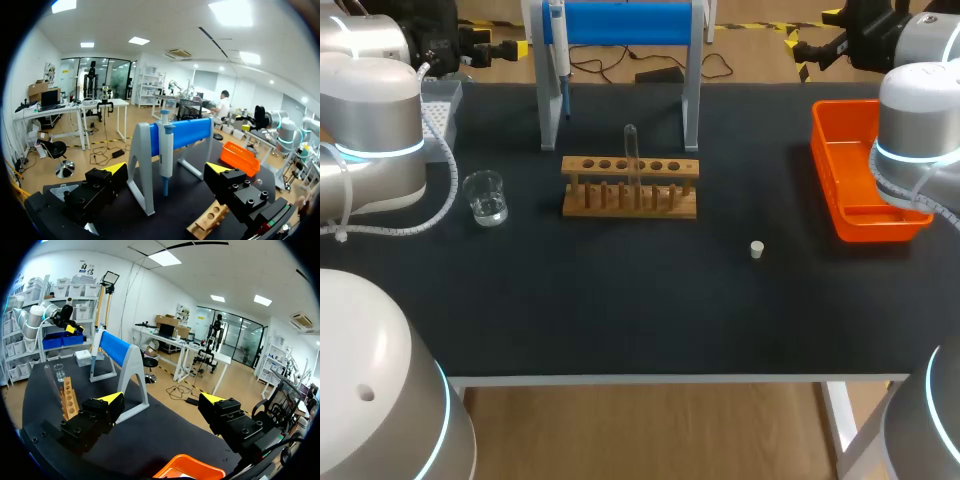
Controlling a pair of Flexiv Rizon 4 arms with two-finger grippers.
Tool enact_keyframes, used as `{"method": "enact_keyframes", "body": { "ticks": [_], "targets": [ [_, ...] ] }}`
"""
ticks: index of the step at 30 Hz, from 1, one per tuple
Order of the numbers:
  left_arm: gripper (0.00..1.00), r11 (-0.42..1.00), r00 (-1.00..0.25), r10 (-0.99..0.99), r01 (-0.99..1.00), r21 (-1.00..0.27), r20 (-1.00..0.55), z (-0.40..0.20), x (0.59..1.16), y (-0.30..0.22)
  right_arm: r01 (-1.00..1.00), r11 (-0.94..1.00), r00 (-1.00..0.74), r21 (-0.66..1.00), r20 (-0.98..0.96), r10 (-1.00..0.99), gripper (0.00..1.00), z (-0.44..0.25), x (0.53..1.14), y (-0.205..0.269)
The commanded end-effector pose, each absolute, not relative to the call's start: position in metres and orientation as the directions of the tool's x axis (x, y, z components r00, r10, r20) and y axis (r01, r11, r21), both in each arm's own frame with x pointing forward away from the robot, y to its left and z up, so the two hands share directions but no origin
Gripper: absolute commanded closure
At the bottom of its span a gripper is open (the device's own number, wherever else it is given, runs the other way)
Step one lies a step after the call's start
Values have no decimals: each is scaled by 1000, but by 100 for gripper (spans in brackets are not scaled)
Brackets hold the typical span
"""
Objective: Invert the test tube, pick up the pipette, mount the tip to pipette, aspirate from beaker and dispense into the tube, eject the tip, return the pipette, and cap with the stopper.
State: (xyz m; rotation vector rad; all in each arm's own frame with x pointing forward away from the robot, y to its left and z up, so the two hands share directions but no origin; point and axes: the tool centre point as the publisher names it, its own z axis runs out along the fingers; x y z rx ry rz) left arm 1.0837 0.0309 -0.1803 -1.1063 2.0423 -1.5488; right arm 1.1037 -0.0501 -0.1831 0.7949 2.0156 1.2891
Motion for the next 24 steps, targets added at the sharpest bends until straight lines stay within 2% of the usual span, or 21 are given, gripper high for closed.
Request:
{"method": "enact_keyframes", "body": {
  "ticks": [1, 22, 24],
  "targets": [
    [0, 96, -633, -754, -369, -924, 174, -181, 1083, 30, 159, 345, -634, 925, -173, 754, 0, -184, 1104, -50],
    [0, 96, -633, -754, -369, -924, 174, -181, 1083, 30, 159, 345, -634, 925, -173, 754, 0, -184, 1104, -50],
    [0, 96, -633, -754, -369, -924, 174, -181, 1083, 30, 138, 362, -673, 922, -181, 717, 0, -186, 1088, -43]
  ]
}}
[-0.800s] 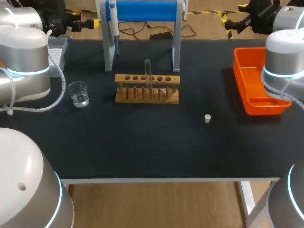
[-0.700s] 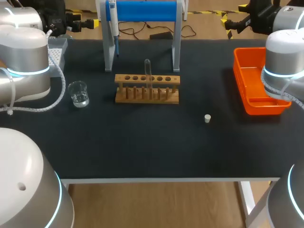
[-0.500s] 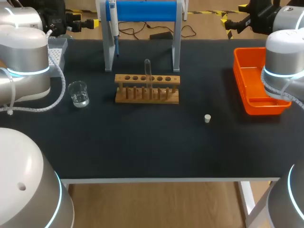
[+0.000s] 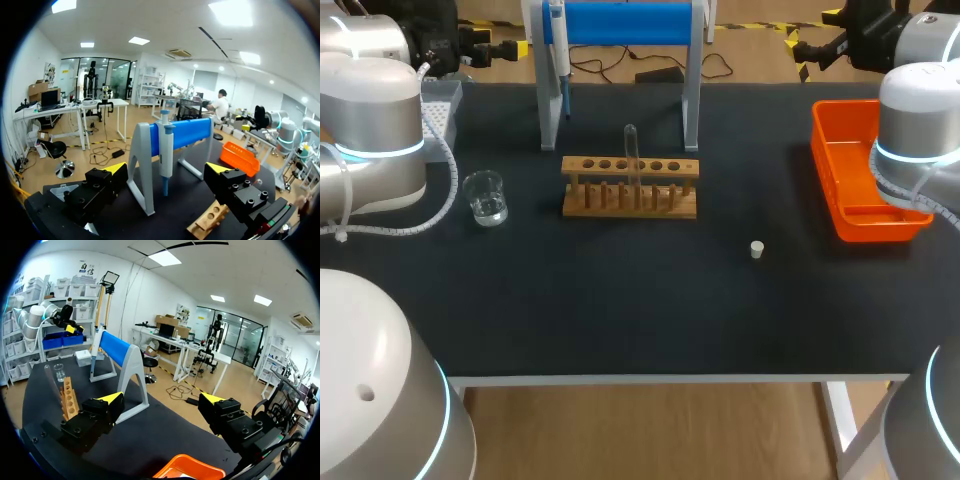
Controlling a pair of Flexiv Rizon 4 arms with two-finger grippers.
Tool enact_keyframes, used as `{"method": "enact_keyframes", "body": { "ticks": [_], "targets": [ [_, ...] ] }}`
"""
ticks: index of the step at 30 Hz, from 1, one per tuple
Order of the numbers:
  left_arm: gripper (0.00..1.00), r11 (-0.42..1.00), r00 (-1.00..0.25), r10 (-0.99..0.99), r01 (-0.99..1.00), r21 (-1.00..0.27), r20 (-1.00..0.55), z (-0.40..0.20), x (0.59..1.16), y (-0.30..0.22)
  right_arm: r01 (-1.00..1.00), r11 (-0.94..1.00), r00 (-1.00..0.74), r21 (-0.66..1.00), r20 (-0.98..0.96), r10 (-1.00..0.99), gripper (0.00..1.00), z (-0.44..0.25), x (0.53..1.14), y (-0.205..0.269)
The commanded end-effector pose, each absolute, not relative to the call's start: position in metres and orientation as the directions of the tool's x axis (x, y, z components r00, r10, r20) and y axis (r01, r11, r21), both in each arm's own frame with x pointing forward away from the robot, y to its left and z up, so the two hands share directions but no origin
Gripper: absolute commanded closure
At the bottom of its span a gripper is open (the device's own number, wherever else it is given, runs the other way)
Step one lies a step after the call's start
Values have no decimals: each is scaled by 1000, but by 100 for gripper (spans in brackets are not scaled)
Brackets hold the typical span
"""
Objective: Invert the test tube, pick up the pipette, mount the tip to pipette, aspirate from beaker and dispense into the tube, eject the tip, return the pipette, and cap with the stopper.
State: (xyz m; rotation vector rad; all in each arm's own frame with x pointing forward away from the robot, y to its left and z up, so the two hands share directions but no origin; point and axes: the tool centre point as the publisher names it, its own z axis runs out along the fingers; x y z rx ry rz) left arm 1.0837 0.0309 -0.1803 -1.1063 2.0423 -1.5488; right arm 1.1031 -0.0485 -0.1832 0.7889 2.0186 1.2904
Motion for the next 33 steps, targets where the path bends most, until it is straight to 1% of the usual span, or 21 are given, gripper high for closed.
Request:
{"method": "enact_keyframes", "body": {
  "ticks": [1, 4, 11, 18, 21, 28, 33],
  "targets": [
    [0, 96, -633, -754, -369, -924, 174, -181, 1083, 30, 126, 367, -692, 921, -184, 698, 0, -188, 1080, -39],
    [0, 96, -633, -754, -369, -924, 174, -181, 1083, 30, 83, 382, -756, 921, -192, 626, 0, -197, 1054, -27],
    [0, 96, -633, -754, -369, -924, 174, -181, 1083, 30, 60, 365, -842, 929, -149, 518, 0, -224, 1011, 1],
    [0, 96, -633, -754, -369, -924, 174, -181, 1083, 30, 10, 261, -927, 965, -89, 364, 0, -243, 972, 39],
    [0, 96, -633, -754, -369, -924, 174, -181, 1083, 30, -12, 236, -951, 972, -85, 298, 0, -250, 955, 55],
    [0, 96, -633, -754, -369, -924, 174, -181, 1083, 30, -56, 248, -978, 967, -103, 182, 0, -265, 923, 85],
    [0, 96, -633, -754, -369, -924, 174, -181, 1083, 30, -65, 252, -979, 966, -110, 169, 0, -267, 919, 90]
  ]
}}
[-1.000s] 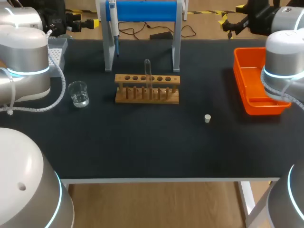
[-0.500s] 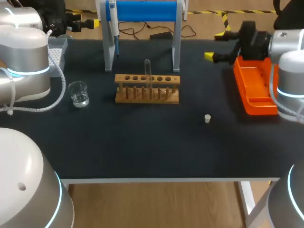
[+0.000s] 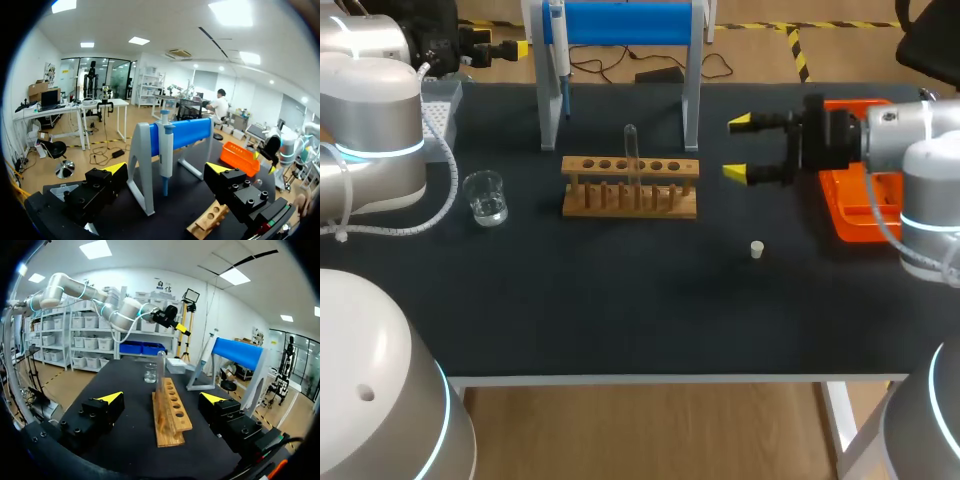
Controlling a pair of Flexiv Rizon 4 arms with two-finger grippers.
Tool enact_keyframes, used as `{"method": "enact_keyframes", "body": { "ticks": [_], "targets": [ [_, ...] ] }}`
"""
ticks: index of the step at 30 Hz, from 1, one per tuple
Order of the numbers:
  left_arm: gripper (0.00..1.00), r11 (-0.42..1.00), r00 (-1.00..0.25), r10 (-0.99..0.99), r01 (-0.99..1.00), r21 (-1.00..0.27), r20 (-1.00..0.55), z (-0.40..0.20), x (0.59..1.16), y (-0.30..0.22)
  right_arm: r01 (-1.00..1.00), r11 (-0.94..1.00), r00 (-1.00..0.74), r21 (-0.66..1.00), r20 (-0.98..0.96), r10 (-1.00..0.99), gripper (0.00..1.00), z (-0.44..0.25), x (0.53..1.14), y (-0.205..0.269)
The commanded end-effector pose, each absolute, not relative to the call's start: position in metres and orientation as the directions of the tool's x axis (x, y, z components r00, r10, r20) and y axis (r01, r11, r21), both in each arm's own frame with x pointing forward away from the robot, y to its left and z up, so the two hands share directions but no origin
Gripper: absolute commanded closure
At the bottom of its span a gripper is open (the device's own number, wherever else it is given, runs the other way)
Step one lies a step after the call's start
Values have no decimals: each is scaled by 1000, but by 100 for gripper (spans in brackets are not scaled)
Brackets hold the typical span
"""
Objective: Invert the test tube, pick up the pipette, mount the tip to pipette, aspirate from beaker and dispense into the tube, eject the tip, return the pipette, and cap with the stopper.
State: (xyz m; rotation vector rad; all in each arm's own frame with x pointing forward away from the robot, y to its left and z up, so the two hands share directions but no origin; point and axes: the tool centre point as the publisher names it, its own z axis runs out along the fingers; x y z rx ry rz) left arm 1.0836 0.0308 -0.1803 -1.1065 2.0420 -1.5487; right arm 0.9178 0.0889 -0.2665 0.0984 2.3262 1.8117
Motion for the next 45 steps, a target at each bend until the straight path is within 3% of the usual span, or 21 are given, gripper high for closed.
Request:
{"method": "enact_keyframes", "body": {
  "ticks": [1, 10, 30, 45],
  "targets": [
    [0, 96, -633, -754, -369, -924, 174, -181, 1083, 30, -65, 252, -979, 966, -110, 169, 0, -267, 919, 90],
    [0, 96, -633, -754, -369, -924, 174, -181, 1083, 30, -65, 252, -979, 966, -110, 169, 0, -267, 919, 90],
    [0, 278, -867, -495, -102, -955, -51, -197, 918, -26, -65, 252, -979, 966, -110, 169, 0, -267, 919, 90],
    [0, 299, -880, -474, -172, -939, 10, -234, 891, -38, -65, 252, -979, 966, -110, 169, 0, -267, 919, 90]
  ]
}}
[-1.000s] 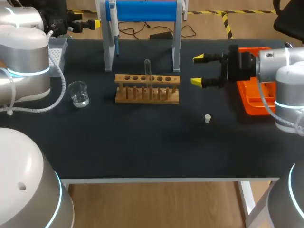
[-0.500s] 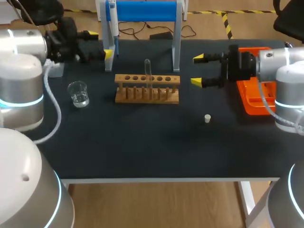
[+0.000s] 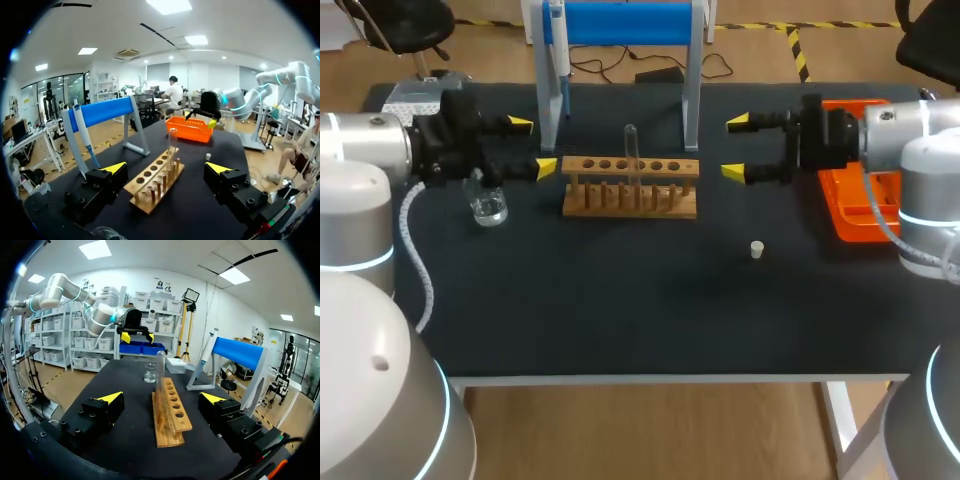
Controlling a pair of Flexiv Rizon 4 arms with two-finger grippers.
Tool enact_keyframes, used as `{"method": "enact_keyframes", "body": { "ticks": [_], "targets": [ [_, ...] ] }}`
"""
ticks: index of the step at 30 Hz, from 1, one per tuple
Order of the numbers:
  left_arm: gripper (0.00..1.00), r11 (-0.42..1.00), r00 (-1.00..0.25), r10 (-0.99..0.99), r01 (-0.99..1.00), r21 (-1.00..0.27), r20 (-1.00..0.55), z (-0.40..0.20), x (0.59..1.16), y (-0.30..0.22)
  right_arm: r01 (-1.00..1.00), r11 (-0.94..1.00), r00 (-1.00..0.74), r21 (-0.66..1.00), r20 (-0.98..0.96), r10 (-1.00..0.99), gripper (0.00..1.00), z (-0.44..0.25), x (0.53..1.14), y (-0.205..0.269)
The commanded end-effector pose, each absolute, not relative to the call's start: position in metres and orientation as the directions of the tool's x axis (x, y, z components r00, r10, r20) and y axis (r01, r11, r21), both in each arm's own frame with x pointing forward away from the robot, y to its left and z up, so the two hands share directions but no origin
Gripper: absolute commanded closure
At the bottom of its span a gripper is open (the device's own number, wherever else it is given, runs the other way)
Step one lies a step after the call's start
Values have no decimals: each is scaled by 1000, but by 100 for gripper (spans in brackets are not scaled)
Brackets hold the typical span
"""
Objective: Invert the test tube, pick up the pipette, mount the tip to pipette, aspirate from beaker and dispense into the tube, eject the tip, return the pipette, and cap with the stopper.
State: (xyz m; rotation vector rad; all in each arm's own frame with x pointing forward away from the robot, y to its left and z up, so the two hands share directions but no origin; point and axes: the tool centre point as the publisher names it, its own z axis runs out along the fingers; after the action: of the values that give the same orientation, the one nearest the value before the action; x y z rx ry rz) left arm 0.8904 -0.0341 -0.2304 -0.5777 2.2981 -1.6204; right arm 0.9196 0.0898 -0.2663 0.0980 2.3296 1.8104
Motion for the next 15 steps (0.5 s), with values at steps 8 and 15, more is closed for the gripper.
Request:
{"method": "enact_keyframes", "body": {
  "ticks": [8, 15],
  "targets": [
    [0, 308, -878, -479, -177, -935, 8, -236, 892, -39, -65, 252, -979, 966, -110, 169, 0, -267, 919, 90],
    [0, 308, -878, -479, -177, -935, 8, -236, 892, -39, -65, 252, -979, 966, -110, 169, 0, -267, 919, 90]
  ]
}}
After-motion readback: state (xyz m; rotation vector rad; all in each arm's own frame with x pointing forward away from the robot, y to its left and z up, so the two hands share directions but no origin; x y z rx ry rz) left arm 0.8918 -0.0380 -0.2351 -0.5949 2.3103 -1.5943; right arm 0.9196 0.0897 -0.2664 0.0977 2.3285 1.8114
